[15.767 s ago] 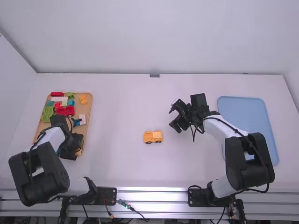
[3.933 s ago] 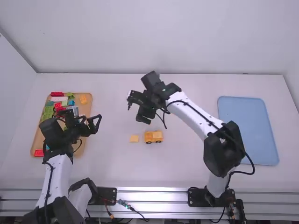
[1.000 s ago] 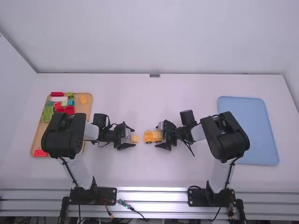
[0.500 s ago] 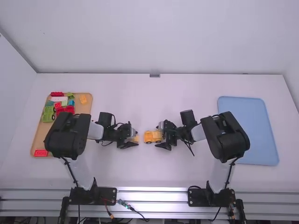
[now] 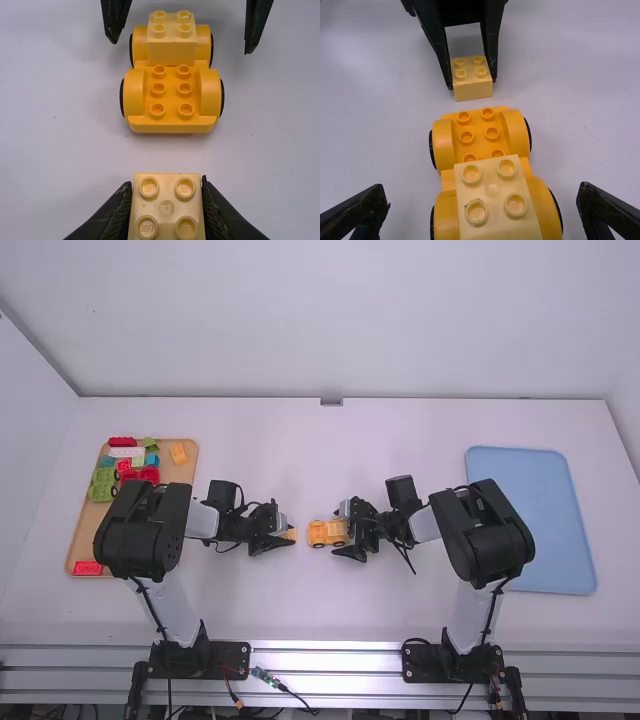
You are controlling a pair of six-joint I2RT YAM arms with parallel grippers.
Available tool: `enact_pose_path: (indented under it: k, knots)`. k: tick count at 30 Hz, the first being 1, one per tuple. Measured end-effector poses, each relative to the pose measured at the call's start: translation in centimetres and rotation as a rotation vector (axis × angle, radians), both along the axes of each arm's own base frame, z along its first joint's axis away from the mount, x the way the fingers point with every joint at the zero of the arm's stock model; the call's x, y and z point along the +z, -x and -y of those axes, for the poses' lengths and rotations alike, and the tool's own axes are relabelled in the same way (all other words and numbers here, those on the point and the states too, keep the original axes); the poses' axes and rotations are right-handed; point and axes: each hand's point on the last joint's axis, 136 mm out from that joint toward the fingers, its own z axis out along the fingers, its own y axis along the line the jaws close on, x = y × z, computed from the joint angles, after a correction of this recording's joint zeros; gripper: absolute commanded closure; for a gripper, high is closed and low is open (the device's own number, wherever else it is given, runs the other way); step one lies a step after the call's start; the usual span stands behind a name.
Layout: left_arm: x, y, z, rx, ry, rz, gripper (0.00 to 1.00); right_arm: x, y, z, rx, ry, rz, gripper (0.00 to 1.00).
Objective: Assemble lego blocks to make yellow taxi
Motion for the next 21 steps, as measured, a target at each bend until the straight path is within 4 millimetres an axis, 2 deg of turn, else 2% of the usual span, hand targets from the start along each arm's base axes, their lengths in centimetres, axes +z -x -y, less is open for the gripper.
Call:
enact_pose_path:
  k: [1,3,4,6,14,17,21]
  knots:
    - [0.0,0.0,0.0,0.0,0.0,0.0,0.73,0.0,0.0,0.0,0.0,0.0,0.0,0.01]
    - [0.0,0.0,0.0,0.0,0.0,0.001,0.83,0.0,-0.1,0.0,0.0,-0.001,0.004,0.01]
    - [0.0,0.0,0.0,0.001,-0.001,0.001,0.92,0.1,-0.1,0.0,0.0,-0.003,0.01,0.01]
    - [0.0,0.0,0.0,0.001,-0.002,0.0,0.98,0.1,-0.2,-0.1,0.0,-0.005,0.015,0.01]
    - [0.2,0.3,0.2,0.016,0.026,-0.051,0.98,0.2,-0.4,-0.1,0.0,-0.007,0.025,0.01]
    - [0.5,-0.6,0.2,0.05,0.028,-0.064,0.98,0.1,-0.3,-0.3,0.001,0.004,0.03,0.01]
    - [2.1,-1.6,0.6,0.069,0.051,-0.033,0.98,-0.2,0.0,-1.0,0.017,0.021,0.046,0.01]
